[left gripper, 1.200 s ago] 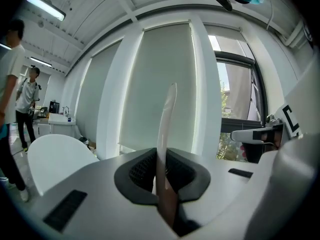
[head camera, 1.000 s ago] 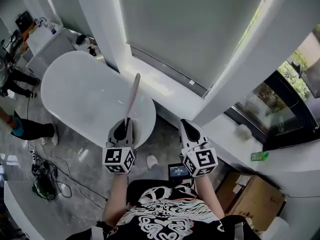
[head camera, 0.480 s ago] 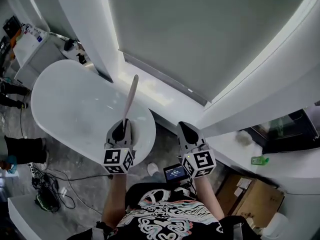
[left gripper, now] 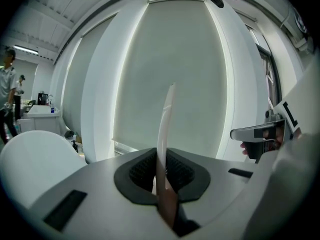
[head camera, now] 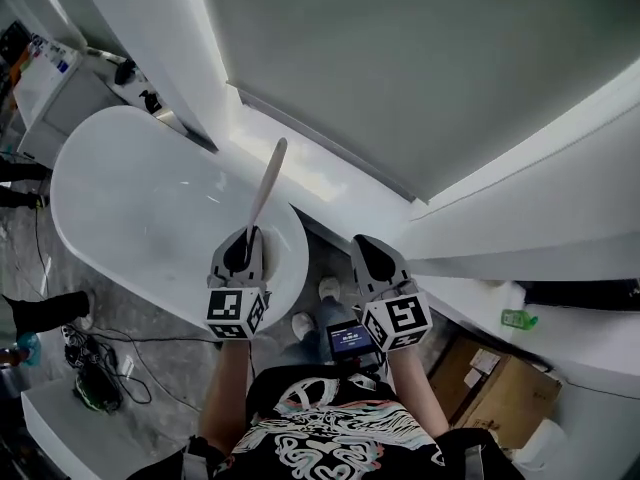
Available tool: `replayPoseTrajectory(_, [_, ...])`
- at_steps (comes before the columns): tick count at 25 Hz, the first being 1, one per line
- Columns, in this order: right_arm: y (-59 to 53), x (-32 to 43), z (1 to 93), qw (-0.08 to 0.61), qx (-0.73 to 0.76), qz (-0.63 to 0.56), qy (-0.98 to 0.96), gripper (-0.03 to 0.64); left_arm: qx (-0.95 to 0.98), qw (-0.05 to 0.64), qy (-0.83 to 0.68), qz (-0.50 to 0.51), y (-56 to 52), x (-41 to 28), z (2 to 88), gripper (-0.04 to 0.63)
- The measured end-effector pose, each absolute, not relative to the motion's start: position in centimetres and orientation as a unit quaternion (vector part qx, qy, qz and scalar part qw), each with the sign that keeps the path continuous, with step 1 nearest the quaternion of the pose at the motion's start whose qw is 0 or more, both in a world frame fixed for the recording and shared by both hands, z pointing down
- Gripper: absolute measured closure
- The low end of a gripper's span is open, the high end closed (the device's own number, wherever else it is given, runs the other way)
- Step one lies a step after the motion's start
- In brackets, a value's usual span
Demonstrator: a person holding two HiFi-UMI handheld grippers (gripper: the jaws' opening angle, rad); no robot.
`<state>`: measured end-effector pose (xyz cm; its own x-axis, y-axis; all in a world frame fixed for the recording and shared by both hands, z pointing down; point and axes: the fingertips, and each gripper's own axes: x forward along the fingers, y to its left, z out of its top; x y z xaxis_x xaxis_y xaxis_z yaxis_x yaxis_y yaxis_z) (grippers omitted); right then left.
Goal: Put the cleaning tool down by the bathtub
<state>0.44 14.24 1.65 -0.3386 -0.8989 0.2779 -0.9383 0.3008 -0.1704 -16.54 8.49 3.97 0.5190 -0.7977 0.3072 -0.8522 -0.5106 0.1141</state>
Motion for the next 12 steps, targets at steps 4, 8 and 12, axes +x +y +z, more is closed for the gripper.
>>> replayPoseTrajectory(4, [11.9, 1.2, 4.2, 0.057, 0.546, 0.182, -0.815, 0.589, 0.854, 0.126, -0.487, 0.132, 6.5, -15.8, 5.9, 0.56])
replayPoseTrajectory(8, [8.4, 2.4, 7.0, 0.065, 0.542, 0.195, -0.815, 0.589, 0.851, 0.118, -0.49, 0.149, 3.8, -15.0, 7.7, 0.56])
replayPoseTrajectory(12, [6.4, 3.3, 10.5, 0.08, 0.535, 0.21, -0.814, 0.589, 0.847, 0.117, -0.494, 0.157, 1.9, -14.4, 10.4, 0.56])
